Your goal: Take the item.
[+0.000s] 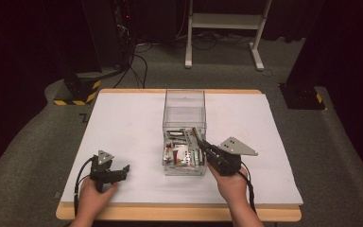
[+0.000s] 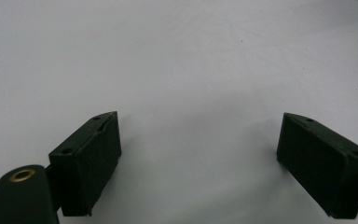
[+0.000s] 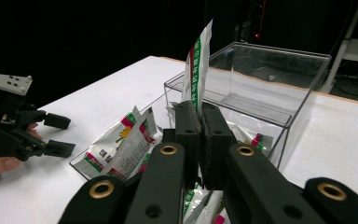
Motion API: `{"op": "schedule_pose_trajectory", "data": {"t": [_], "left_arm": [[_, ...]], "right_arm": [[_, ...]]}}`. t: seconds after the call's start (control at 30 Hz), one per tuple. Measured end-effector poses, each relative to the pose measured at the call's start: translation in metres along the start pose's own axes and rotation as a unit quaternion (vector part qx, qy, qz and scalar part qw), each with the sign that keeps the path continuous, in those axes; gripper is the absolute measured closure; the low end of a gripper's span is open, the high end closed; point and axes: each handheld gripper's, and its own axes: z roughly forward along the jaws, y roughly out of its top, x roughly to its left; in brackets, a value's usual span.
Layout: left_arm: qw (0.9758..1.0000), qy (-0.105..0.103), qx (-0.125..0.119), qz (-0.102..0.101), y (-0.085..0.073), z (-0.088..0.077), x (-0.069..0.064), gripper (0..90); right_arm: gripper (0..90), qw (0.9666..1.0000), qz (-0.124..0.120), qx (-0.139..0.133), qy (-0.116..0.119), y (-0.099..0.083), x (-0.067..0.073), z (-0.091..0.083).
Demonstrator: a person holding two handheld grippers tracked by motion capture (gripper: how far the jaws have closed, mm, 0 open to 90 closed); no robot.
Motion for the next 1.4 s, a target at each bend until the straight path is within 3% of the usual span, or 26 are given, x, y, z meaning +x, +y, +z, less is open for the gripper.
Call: {"op": "schedule_pose_trajectory", "data": {"t": [0.6, 1.4], "left_arm": [[1.0, 0.0, 0.0, 0.0, 0.0, 0.0, 0.0, 13.8], [1.0, 0.0, 0.0, 0.0, 0.0, 0.0, 0.0, 13.7]], "right_arm": [[88.1, 0.9996, 0.007, -0.019, -0.019, 0.004, -0.011, -0.01], [88.0, 0.9964, 0.02, -0.043, -0.071, 0.005, -0.037, -0.023]]}}
